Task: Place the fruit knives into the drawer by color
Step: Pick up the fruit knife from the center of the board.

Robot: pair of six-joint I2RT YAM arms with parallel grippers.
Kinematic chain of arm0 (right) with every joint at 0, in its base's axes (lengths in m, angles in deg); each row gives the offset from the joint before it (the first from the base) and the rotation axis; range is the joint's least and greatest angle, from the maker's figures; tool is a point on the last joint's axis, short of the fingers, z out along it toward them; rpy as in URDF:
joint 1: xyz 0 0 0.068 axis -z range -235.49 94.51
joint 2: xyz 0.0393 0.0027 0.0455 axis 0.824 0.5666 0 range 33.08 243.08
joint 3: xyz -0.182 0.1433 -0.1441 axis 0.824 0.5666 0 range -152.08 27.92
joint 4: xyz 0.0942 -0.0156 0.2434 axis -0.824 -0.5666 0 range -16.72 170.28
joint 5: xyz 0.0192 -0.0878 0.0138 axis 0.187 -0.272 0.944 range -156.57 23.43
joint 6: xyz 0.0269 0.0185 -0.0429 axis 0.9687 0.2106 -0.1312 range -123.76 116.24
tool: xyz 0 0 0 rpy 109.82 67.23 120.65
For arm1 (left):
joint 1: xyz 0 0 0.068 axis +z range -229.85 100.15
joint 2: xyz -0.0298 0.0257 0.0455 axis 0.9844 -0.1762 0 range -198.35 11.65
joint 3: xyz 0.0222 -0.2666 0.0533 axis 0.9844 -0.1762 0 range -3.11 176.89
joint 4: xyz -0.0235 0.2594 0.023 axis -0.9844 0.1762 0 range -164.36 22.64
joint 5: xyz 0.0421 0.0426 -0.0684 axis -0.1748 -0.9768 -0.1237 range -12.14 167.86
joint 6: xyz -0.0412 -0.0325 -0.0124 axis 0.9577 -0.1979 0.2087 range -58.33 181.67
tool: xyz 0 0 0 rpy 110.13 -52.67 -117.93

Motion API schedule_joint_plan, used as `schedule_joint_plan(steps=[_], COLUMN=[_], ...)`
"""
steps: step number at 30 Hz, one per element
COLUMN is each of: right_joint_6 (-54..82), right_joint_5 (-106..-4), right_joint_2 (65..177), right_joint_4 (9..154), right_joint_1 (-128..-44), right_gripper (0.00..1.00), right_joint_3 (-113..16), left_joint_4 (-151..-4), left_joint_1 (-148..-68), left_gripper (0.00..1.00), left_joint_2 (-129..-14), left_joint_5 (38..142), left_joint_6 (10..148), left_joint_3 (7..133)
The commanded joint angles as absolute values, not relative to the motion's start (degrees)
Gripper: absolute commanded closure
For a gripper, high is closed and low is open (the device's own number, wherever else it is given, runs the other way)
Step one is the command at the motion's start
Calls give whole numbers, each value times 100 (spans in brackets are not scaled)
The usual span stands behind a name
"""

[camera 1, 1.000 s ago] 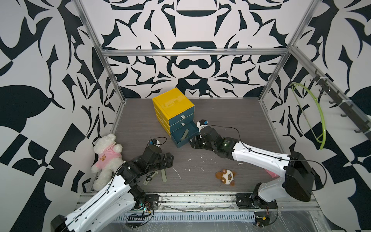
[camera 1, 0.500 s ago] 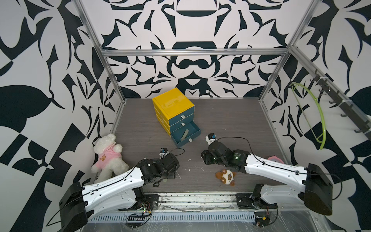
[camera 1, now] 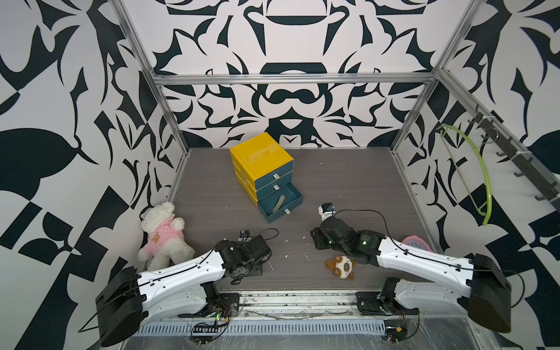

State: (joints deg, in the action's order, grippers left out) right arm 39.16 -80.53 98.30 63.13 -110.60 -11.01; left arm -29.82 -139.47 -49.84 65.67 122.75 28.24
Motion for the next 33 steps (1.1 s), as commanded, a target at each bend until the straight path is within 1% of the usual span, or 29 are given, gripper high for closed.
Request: schedule_joint_plan(steps=[1,3,6,13,17,22,27,33], right_joint_6=[3940,3931,3922,3891,3852,3825,3852,3878], right_joint_5=[-8264,-8283,-8302,-8301,-8317,-8327,-8337,-8366], right_joint_2=[9646,9601,9545,9470,9468,9509,9531,9566], right_joint_4=[6246,6233,6256,6311,6307,6331,6350,6345], right_joint_1=[-11078,-11077,-11082,-11077,-11077,-11073,-11070,-11068], right_gripper=[61,61,60,61,61,61,61,61], right_joint_3=[-1117,-1111,-1081,-1006,-1022,-1051,-1033,-1048], left_joint_4=[-3041,-3067,-3150,-3247,-3375,-3515,-3525,-3410], left_joint_1=[-13949,-13904,-13725,-13385,-13347,-13347,-13347,-13347], left_gripper=[41,43,51,55,55,59,68,76], left_joint_2=[-5306,-5452,-5563,-5597,-5720,-5872,-5886,-5640], left_joint_5=[6631,6641,6776,6912,7002,7074,7091,7105], left_joint_6=[12241,12189,12144,12040,12051,12056,12012,12001], left_joint_3=[2890,2914,2864,2752,2648,2556,2552,2712])
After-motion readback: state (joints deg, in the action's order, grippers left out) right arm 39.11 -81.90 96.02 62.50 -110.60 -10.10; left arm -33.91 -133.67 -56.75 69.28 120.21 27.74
